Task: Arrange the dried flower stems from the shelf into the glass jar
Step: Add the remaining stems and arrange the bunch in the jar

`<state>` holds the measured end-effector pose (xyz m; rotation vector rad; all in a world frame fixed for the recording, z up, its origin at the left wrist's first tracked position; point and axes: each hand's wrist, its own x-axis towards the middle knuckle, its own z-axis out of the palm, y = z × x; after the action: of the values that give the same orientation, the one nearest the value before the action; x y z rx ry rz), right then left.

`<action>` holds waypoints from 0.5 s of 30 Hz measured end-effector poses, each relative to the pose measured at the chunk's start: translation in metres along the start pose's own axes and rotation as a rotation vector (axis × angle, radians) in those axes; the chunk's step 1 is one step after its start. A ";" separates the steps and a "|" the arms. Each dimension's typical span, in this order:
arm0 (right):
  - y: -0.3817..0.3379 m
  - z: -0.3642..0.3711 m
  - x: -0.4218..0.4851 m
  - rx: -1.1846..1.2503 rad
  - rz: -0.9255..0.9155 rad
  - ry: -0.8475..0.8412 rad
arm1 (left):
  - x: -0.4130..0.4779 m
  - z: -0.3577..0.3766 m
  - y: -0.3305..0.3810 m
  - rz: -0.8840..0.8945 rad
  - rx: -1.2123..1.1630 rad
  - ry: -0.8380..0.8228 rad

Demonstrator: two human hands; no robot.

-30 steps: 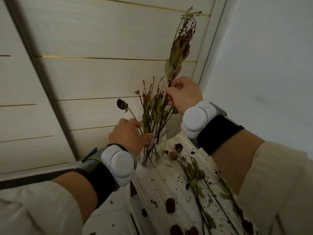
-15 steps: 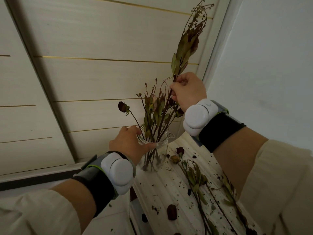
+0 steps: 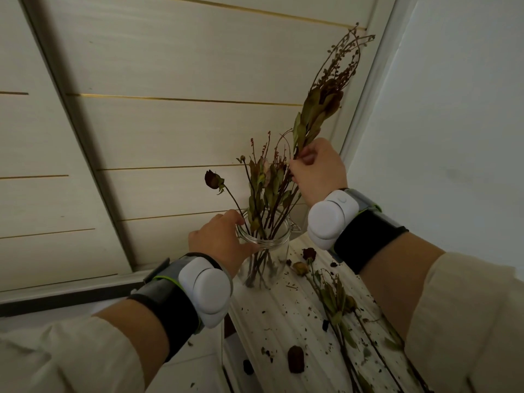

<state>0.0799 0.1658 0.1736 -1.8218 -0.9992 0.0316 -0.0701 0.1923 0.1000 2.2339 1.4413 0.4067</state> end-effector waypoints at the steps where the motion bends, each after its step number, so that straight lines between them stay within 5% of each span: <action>1: 0.000 0.000 -0.001 -0.032 -0.021 -0.002 | 0.001 0.000 0.000 0.002 0.004 0.002; 15: 0.013 0.024 -0.025 -0.262 0.024 -0.175 | 0.002 -0.008 0.002 0.053 0.081 -0.008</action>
<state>0.0609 0.1660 0.1418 -2.0975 -1.1474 0.0795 -0.0716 0.1948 0.1074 2.3388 1.4212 0.3625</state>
